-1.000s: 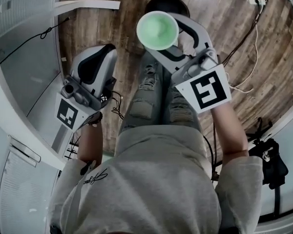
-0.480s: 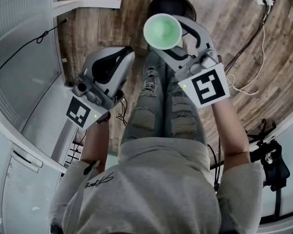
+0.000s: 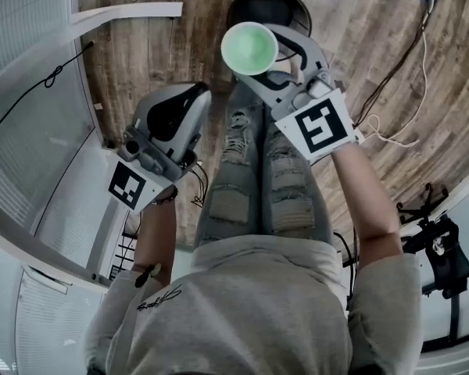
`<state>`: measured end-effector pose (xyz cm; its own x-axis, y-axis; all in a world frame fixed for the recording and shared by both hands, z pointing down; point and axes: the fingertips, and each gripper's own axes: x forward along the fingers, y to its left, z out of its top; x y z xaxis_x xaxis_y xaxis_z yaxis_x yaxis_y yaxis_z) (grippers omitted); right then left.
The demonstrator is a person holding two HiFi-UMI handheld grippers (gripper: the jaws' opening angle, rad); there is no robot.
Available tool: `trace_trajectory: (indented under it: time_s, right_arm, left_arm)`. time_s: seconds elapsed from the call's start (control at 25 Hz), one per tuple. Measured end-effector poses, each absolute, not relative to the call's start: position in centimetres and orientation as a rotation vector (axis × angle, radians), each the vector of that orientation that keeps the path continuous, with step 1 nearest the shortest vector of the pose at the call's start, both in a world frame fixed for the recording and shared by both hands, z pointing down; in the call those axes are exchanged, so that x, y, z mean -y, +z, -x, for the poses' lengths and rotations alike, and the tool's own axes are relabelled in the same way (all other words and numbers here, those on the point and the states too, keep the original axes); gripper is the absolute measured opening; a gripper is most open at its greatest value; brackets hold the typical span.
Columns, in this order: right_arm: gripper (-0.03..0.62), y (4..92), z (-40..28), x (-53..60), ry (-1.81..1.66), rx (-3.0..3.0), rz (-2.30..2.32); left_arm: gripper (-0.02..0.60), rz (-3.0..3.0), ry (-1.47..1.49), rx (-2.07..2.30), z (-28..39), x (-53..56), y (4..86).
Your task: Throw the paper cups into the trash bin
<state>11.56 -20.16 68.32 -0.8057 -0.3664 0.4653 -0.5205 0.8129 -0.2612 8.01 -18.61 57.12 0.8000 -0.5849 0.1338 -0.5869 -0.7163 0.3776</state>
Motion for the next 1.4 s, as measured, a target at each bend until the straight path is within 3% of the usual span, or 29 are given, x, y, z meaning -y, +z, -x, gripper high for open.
trace_trajectory:
  time_s: [1.4]
  right_arm:
    - [0.295,89.5,-13.1,20.1,0.545,2.376,-0.699]
  left_arm:
    - [0.006,-2.474,0.089,0.840,-8.4,16.5,66.9]
